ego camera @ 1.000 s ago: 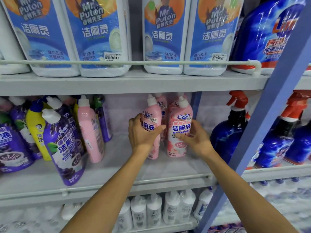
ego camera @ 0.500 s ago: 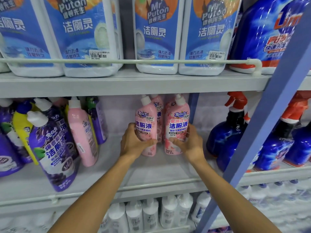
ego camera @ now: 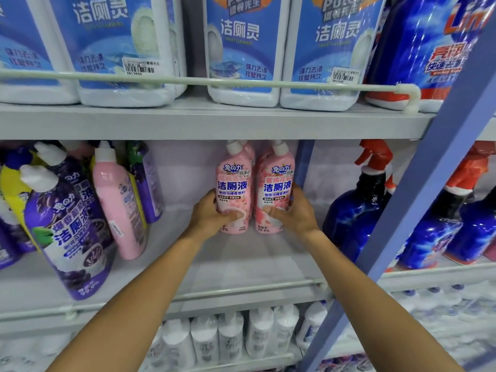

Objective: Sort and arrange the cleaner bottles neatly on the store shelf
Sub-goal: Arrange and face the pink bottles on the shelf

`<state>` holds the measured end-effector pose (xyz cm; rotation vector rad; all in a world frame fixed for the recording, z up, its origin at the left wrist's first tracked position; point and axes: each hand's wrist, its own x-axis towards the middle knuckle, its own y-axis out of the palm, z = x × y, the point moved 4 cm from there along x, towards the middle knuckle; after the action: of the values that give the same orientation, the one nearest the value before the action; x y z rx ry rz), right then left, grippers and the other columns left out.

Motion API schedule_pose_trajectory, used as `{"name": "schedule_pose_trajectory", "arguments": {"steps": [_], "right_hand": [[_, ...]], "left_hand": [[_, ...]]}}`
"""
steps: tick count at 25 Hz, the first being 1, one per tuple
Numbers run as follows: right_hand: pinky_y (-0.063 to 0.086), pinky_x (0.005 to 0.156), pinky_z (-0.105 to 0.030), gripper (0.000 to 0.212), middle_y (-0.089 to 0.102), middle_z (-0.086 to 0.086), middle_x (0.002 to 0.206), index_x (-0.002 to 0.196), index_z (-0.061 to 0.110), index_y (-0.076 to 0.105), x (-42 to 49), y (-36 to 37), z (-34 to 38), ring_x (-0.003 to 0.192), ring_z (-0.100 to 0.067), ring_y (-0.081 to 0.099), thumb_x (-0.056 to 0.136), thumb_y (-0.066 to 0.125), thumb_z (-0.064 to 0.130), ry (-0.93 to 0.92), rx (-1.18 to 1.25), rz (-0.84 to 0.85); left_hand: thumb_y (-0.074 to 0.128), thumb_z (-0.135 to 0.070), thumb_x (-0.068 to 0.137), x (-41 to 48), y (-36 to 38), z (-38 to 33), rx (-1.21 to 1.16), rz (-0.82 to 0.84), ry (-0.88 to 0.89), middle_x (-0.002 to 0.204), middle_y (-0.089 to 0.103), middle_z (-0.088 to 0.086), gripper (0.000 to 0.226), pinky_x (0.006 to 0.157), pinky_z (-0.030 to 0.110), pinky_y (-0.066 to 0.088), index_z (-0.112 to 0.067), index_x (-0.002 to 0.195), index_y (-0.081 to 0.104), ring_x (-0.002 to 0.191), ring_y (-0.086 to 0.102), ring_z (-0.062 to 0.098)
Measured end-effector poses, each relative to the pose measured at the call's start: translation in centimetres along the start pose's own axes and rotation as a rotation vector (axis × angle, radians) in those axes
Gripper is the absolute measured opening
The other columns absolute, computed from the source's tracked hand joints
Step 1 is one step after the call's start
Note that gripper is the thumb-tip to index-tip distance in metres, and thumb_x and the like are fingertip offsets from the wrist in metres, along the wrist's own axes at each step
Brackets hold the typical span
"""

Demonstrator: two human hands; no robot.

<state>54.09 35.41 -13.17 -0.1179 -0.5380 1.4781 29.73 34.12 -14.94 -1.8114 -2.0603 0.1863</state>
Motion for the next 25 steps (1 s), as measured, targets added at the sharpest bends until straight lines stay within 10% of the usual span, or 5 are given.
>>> {"name": "schedule_pose_trajectory", "arguments": {"steps": [17, 25], "right_hand": [[0.055, 0.073, -0.009, 0.064, 0.067, 0.019, 0.108, 0.131, 0.027, 0.052, 1.0, 0.9, -0.2, 0.091, 0.008, 0.065, 0.079, 0.087, 0.015, 0.044, 0.079, -0.003], [0.058, 0.096, -0.041, 0.065, 0.069, 0.007, 0.124, 0.132, 0.022, 0.055, -1.5, -0.5, -1.5, 0.106, -0.008, 0.067, 0.077, 0.088, 0.028, 0.135, 0.178, -0.033]], "left_hand": [[0.091, -0.053, 0.050, 1.6, 2.1, 0.4, -0.055, -0.025, 0.001, 0.109, 0.076, -0.014, 0.075, 0.089, 0.043, 0.061, -0.032, 0.117, 0.064, 0.099, 0.072, 0.007], [0.085, -0.012, 0.078, -3.1, -5.9, -1.2, -0.052, -0.004, -0.034, 0.134, 0.052, 0.002, 0.085, 0.092, 0.026, 0.048, -0.016, 0.150, 0.042, 0.121, 0.057, 0.025]]}}
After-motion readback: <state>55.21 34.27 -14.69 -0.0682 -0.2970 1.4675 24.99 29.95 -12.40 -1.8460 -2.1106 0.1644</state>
